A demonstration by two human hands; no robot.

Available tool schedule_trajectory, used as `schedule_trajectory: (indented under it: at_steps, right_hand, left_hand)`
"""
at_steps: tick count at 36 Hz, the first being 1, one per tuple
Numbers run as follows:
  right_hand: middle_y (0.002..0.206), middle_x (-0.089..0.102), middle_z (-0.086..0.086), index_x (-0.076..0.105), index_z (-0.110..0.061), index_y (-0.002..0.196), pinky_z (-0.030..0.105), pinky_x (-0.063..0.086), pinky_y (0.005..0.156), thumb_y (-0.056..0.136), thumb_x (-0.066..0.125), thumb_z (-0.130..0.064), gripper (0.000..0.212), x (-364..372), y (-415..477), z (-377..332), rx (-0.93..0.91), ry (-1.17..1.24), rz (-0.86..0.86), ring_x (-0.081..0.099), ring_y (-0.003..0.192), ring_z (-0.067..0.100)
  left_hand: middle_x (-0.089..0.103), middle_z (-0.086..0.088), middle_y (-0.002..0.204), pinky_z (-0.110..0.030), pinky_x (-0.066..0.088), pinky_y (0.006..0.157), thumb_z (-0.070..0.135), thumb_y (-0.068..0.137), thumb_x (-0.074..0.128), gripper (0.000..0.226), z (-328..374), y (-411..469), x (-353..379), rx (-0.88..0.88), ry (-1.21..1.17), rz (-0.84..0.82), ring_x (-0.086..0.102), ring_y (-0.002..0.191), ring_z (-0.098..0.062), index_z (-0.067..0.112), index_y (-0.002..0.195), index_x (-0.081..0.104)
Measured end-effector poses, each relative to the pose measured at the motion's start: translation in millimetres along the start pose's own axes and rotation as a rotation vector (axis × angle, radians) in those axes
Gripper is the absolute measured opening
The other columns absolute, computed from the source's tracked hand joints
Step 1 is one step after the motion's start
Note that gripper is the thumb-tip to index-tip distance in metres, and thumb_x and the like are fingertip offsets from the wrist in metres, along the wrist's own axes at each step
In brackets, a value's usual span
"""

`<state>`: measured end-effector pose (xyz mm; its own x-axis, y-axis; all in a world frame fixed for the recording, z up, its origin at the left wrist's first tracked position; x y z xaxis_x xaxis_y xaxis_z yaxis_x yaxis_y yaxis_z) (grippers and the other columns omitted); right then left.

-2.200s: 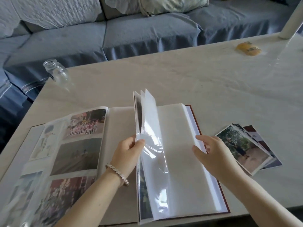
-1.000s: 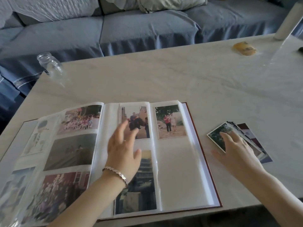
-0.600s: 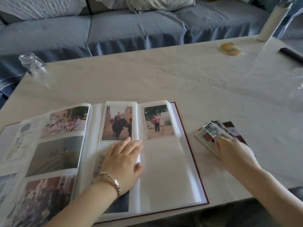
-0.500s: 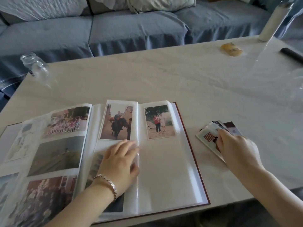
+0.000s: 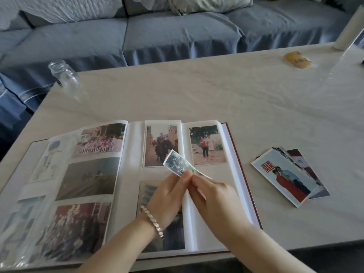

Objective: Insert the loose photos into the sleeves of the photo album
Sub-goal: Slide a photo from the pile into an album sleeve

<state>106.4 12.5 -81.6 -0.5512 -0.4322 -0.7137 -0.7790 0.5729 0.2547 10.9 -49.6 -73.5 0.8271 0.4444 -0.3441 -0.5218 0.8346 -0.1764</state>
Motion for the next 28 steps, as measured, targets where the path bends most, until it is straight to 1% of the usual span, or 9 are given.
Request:
schedule_trajectory:
  at_steps: [2,4,8,10,13,15,18,22,28]
  right_hand:
    - [0.103,0.067,-0.008,0.061,-0.029,0.114,0.026,0.054,0.070,0.095,0.046,-0.035,0.025,-2.0,-0.6,5.0,0.127,0.129,-0.107,0.063,0.085,0.008]
    - [0.125,0.058,-0.013,0.051,-0.031,0.131,0.013,0.044,0.090,0.096,0.045,-0.035,0.035,-6.8,-5.2,16.3,0.181,0.115,-0.146,0.056,0.108,0.002]
    - [0.154,0.018,-0.013,0.024,-0.026,0.147,0.011,0.005,0.106,0.093,0.041,-0.049,0.061,-12.6,-14.1,38.2,0.231,-0.179,-0.272,0.009,0.139,-0.003]
    - [0.156,-0.006,-0.011,0.003,-0.025,0.150,0.017,-0.010,0.106,0.090,0.039,-0.058,0.077,-9.5,-19.2,47.1,0.298,-0.284,-0.395,-0.014,0.137,-0.001]
    - [0.152,-0.028,-0.006,-0.011,-0.023,0.148,0.025,-0.018,0.107,0.085,0.028,-0.072,0.089,-2.8,-23.8,54.7,0.328,-0.389,-0.494,-0.027,0.138,0.008]
    - [0.144,-0.038,-0.005,-0.014,-0.023,0.148,0.028,-0.020,0.107,0.063,0.000,-0.090,0.109,2.1,-25.5,56.9,0.296,-0.425,-0.499,-0.033,0.135,0.010]
    - [0.137,-0.043,-0.007,-0.016,-0.024,0.147,0.029,-0.021,0.106,0.037,-0.034,-0.085,0.127,5.9,-27.5,58.0,0.298,-0.435,-0.515,-0.036,0.133,0.012]
    - [0.138,-0.043,-0.005,-0.017,-0.023,0.147,0.029,-0.022,0.105,0.038,-0.037,-0.082,0.126,5.9,-27.4,56.9,0.292,-0.455,-0.523,-0.037,0.132,0.014]
    - [0.137,-0.044,-0.006,-0.018,-0.024,0.147,0.029,-0.026,0.103,0.038,-0.036,-0.083,0.125,5.7,-27.8,54.0,0.311,-0.435,-0.553,-0.043,0.127,0.012]
  left_hand:
    - [0.061,0.013,0.065,-0.005,0.042,0.059,0.024,0.095,0.047,0.026,-11.9,4.8,-5.0,-0.053,0.046,0.078,0.059,0.063,0.005,0.027,0.072,0.059]
    - [0.062,0.003,0.064,-0.015,0.043,0.057,0.017,0.094,0.053,0.025,-23.0,10.2,-11.6,-0.089,0.122,0.156,0.059,0.061,-0.007,0.017,0.071,0.061]
    - [0.040,-0.001,0.049,-0.016,0.032,0.042,0.016,0.094,0.051,0.029,-32.1,18.4,-25.9,-0.072,0.290,0.263,0.038,0.045,-0.013,-0.001,0.071,0.053]
    - [0.033,0.002,0.046,-0.016,0.031,0.041,0.015,0.093,0.052,0.031,-33.3,20.5,-32.5,-0.083,0.320,0.295,0.033,0.043,-0.013,0.004,0.065,0.045]
    - [0.038,0.002,0.046,-0.014,0.034,0.042,0.013,0.090,0.053,0.032,-33.1,21.0,-40.5,-0.078,0.383,0.322,0.037,0.043,-0.013,0.012,0.061,0.039]
    - [0.045,-0.002,0.051,-0.016,0.034,0.044,0.014,0.090,0.054,0.031,-31.3,21.0,-45.4,-0.063,0.430,0.340,0.041,0.047,-0.014,0.011,0.062,0.041]
    - [0.050,-0.007,0.058,-0.017,0.030,0.042,0.017,0.090,0.053,0.031,-28.6,21.9,-48.8,-0.066,0.507,0.348,0.042,0.050,-0.013,0.010,0.062,0.040]
    - [0.035,0.001,0.055,-0.014,0.036,0.049,0.017,0.091,0.053,0.042,-15.4,16.5,-43.1,0.006,0.609,0.357,0.032,0.049,-0.007,0.016,0.058,0.028]
    - [0.011,0.020,0.050,-0.012,0.007,0.040,0.003,0.071,0.072,0.062,1.0,7.4,-32.4,0.286,0.780,0.328,0.012,0.038,0.002,0.026,0.061,0.016]
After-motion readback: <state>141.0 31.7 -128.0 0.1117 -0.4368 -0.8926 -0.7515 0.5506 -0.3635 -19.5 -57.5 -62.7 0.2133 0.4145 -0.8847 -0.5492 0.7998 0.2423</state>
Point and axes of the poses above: each hand's wrist, its own y-axis towards the middle knuckle, its own x-axis out of the palm, z = x × y, the point moved 2 cm from there along y, towards the middle knuckle
